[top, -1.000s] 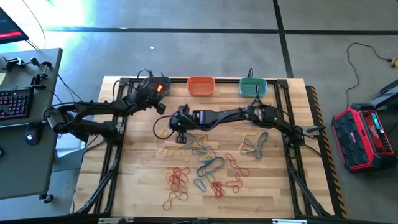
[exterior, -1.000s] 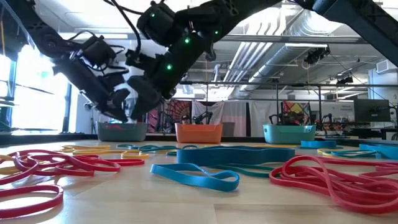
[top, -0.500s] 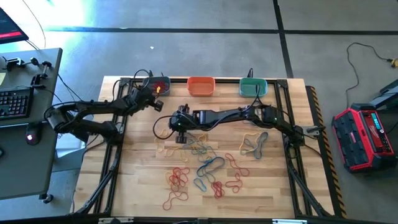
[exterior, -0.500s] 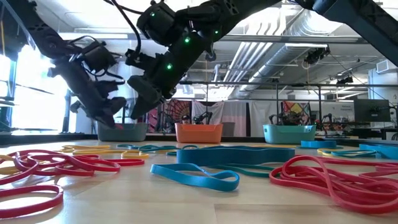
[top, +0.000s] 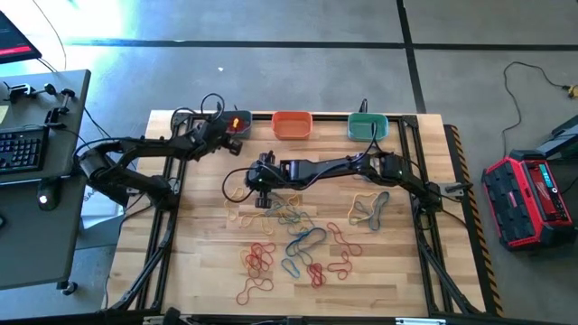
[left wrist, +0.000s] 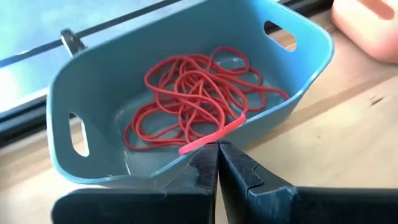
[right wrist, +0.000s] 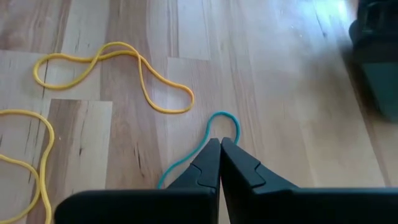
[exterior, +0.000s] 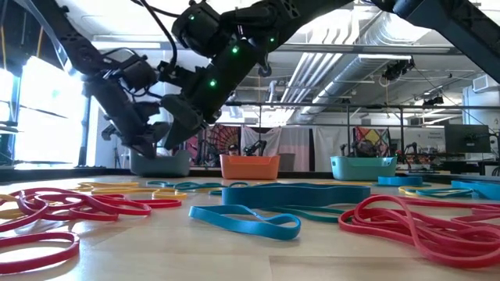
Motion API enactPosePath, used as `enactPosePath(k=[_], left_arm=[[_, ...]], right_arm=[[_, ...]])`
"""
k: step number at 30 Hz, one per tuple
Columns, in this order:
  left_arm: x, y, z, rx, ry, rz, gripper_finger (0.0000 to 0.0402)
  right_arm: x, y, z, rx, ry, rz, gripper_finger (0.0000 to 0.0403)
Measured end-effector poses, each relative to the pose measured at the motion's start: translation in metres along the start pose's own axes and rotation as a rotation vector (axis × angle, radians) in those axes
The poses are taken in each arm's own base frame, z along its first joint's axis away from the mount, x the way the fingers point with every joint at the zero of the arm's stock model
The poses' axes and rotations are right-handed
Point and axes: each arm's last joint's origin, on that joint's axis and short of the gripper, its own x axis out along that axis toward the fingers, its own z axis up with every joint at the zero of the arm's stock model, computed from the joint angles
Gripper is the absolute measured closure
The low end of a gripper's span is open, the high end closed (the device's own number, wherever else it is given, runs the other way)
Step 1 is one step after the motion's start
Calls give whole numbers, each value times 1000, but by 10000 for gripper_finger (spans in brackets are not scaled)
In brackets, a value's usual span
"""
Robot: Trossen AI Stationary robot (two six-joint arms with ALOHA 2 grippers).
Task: Sort rubber bands into baskets
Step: Put the red rubber band into the blue bin
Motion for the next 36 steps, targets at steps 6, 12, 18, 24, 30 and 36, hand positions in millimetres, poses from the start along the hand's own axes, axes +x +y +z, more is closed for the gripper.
enactPosePath(k=[6, 12, 18, 24, 30, 36], left_arm=[[-2, -3, 1, 14, 3, -4, 399], [-3, -7, -1, 28, 12, -16, 399], [-3, -10, -2, 32, 27, -84, 399], [-3, -9, 0, 31, 18, -101, 399], [1, 3, 5, 12, -13, -68, 399], [3, 9, 10, -3, -44, -75, 399]], right_arm=[[0, 0, 0, 0, 3, 1, 403], [0, 1, 0, -1, 4, 2, 403], [-1, 4, -1, 6, 10, 48, 403], [-1, 5, -1, 12, 8, 61, 403], [-1, 5, -1, 14, 12, 61, 403], [-1, 5, -3, 11, 31, 64, 403]])
